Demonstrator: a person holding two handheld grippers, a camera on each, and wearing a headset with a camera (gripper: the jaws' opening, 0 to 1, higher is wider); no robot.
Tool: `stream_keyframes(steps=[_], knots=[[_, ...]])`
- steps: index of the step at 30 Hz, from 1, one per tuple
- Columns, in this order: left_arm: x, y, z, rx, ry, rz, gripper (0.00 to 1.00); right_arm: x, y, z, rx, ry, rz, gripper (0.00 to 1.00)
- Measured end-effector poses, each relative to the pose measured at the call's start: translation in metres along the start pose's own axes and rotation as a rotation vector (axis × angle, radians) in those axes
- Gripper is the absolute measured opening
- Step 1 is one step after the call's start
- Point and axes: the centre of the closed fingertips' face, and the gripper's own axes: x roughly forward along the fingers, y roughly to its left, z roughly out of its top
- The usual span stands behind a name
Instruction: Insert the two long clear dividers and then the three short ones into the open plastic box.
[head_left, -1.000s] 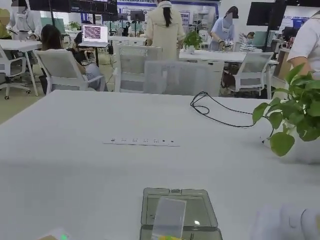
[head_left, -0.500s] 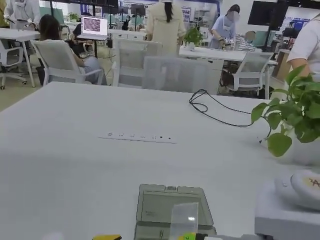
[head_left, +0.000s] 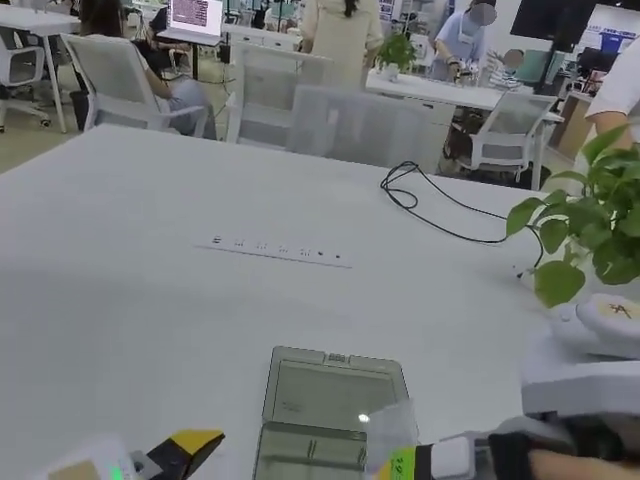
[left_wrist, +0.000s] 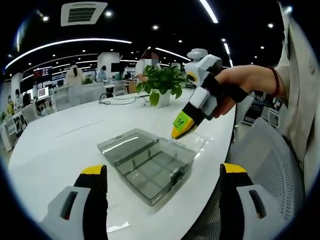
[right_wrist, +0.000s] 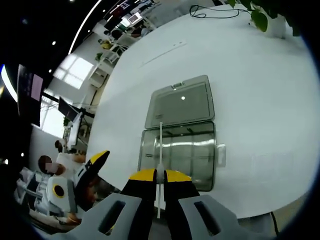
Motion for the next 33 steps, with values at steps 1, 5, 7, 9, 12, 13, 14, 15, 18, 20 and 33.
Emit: stream_keyframes(steps=[1, 5, 7, 9, 12, 13, 14, 15, 18, 20, 33], knots=[[0.001, 0.000, 0.000, -0.005, 0.001, -0.002, 0.96, 0.001, -0.003, 0.000, 0.004, 0.017, -0.011, 0.06], [0.003, 0.003, -0.004, 0.008, 0.021, 0.005, 1.00, 0.005, -0.011, 0.002, 0.007, 0.064, -0.045, 0.06], [0.004, 0.003, -0.003, 0.007, 0.019, -0.004, 1.00, 0.007, -0.013, 0.003, 0.005, 0.082, -0.055, 0.06], [0.005, 0.004, -0.002, 0.004, 0.012, -0.003, 1.00, 0.010, -0.018, 0.003, -0.002, 0.101, -0.072, 0.06], [0.008, 0.005, -0.001, 0.003, 0.011, -0.002, 1.00, 0.014, -0.028, 0.003, -0.045, 0.128, -0.116, 0.06], [0.008, 0.005, -0.002, 0.006, 0.015, -0.001, 1.00, 0.016, -0.029, 0.003, -0.046, 0.133, -0.121, 0.06], [0.009, 0.006, -0.003, 0.007, 0.019, 0.003, 1.00, 0.018, -0.031, 0.003, -0.040, 0.141, -0.122, 0.06], [0.009, 0.006, -0.004, 0.002, 0.024, 0.007, 1.00, 0.020, -0.032, 0.003, -0.027, 0.143, -0.118, 0.06], [0.010, 0.005, -0.007, -0.007, 0.033, 0.011, 1.00, 0.024, -0.036, 0.003, -0.021, 0.163, -0.123, 0.06], [0.011, 0.005, -0.008, -0.006, 0.035, 0.010, 0.99, 0.027, -0.038, 0.004, -0.010, 0.176, -0.120, 0.06], [0.013, 0.006, -0.013, -0.027, 0.049, 0.006, 0.97, 0.041, -0.045, -0.001, 0.034, 0.232, -0.118, 0.06]])
